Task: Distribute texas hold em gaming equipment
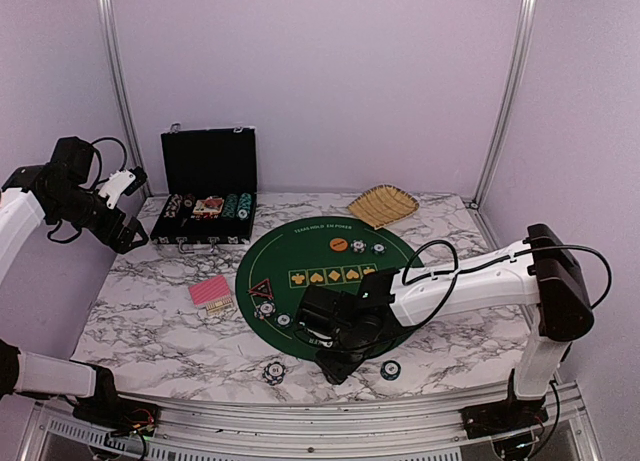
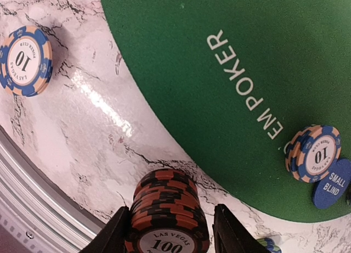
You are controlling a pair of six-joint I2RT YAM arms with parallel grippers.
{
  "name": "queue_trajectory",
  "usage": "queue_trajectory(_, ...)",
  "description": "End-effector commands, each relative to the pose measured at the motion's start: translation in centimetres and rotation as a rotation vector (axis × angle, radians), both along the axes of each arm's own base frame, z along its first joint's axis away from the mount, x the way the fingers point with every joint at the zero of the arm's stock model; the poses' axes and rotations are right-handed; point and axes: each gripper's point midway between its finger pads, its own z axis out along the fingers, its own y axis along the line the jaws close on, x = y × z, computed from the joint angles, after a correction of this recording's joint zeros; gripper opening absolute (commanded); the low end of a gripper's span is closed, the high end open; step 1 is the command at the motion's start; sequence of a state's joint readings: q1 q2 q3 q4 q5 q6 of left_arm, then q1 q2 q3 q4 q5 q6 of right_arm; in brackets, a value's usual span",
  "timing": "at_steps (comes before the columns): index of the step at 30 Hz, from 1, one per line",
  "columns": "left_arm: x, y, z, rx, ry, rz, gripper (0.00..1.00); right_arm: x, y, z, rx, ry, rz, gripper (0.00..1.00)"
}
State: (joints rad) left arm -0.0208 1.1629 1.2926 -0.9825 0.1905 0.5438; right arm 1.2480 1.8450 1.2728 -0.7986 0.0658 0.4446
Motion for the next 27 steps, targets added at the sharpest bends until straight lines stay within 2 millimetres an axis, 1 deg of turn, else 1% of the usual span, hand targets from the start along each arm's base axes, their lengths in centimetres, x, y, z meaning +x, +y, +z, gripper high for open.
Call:
queue_trajectory(1,-0.8,-0.2,-0.5,-0.002,0.025,-0.014,0.99,0.3,0.8,2.4,0.044,-0.033,-0.002,0.49)
queue_trajectory(10,-0.9,-0.2,-0.7,-0.003,0.03,-0.018,0.99,0.3,1.0,3.6,0.063,-0.035,-0.003,0.48)
queue_trajectory(15,-1.0,-0.2,-0.9,-0.003,0.034,-0.019,0.99,0.2,0.8,3.2,0.054,-0.029,-0.005,0.48)
queue_trajectory(27,-1.0,-0.2,-0.6,0.003,0.023,-0.02,0.99,-0.1,0.4,2.1,0.034,-0.017,0.003,0.49)
